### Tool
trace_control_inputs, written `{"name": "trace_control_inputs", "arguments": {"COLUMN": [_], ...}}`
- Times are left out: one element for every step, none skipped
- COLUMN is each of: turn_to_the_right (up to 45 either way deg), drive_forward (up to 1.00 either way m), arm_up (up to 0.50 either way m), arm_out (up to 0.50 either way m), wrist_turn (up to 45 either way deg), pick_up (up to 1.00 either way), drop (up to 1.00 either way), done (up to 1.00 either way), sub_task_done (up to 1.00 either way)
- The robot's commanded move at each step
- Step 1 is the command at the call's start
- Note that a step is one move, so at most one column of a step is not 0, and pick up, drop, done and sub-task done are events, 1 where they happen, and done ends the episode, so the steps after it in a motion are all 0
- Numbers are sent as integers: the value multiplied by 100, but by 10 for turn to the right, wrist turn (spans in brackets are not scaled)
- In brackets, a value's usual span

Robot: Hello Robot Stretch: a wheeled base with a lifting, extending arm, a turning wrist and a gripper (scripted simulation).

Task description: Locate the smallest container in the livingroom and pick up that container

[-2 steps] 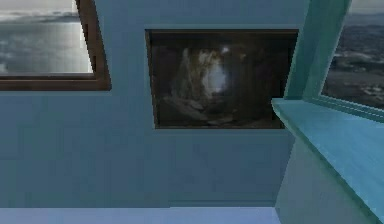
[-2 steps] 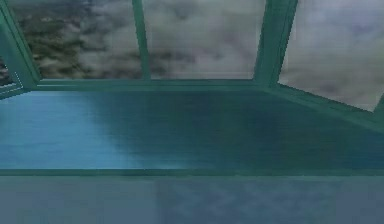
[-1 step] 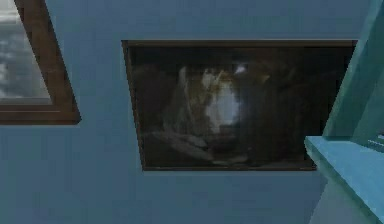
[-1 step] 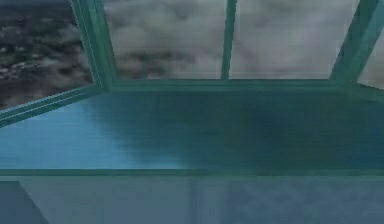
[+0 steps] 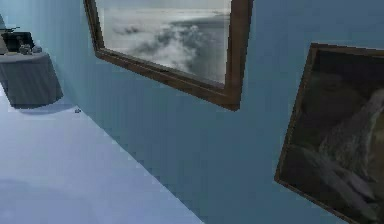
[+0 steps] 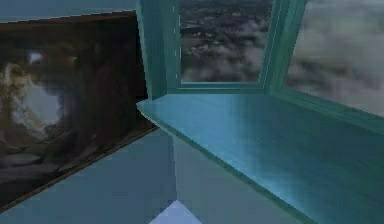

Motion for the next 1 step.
{"name": "trace_control_inputs", "arguments": {"turn_to_the_right": [-210], "drive_forward": [0], "arm_up": [0], "arm_out": [0], "wrist_turn": [0], "pick_up": [0], "drop": [0], "done": [0], "sub_task_done": [0]}}
